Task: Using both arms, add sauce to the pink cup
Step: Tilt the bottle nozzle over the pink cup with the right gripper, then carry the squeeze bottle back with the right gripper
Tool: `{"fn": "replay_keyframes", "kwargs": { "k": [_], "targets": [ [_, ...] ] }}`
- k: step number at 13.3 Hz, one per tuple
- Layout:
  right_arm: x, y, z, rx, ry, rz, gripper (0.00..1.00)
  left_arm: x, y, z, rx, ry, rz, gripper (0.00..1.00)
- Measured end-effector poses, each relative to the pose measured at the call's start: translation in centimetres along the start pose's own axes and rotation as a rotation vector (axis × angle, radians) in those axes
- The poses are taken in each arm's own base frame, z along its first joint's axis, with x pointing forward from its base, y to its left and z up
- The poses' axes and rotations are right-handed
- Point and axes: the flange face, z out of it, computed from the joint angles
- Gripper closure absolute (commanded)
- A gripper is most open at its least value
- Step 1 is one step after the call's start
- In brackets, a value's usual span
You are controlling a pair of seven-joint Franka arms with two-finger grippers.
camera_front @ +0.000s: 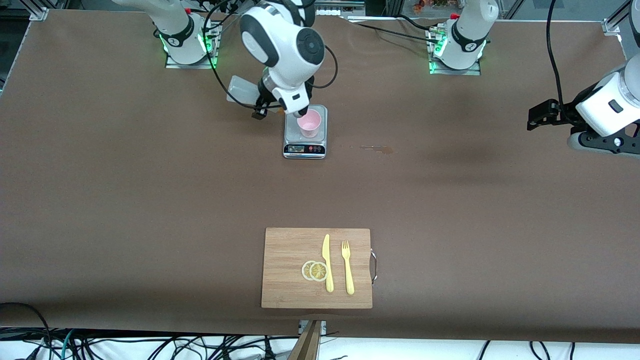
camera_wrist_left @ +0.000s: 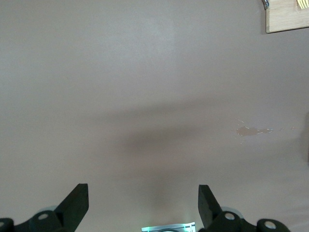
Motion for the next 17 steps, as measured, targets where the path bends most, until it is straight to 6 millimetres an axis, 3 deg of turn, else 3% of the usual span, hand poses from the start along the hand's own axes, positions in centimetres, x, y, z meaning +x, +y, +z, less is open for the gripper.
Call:
{"fn": "replay_keyframes", "kwargs": {
  "k": [4,10,13,17],
  "targets": [
    [-5.8,6.8,-0.7,0.12,0.198,-0.054,1.0,0.0,0.0,0.0,0.0,0.0,0.0,0.0],
    [-14.8,16.8,3.0,0.231,0.57,-0.221,1.0,0.0,0.0,0.0,0.0,0.0,0.001,0.0],
    [-20.4,21.3,7.7,0.25,0.777,-0.336,1.0,0.0,0.1,0.0,0.0,0.0,0.002,0.0],
    [-26.4,25.1,17.8,0.258,1.032,-0.522,1.0,0.0,0.1,0.0,0.0,0.001,0.003,0.0]
  ]
}}
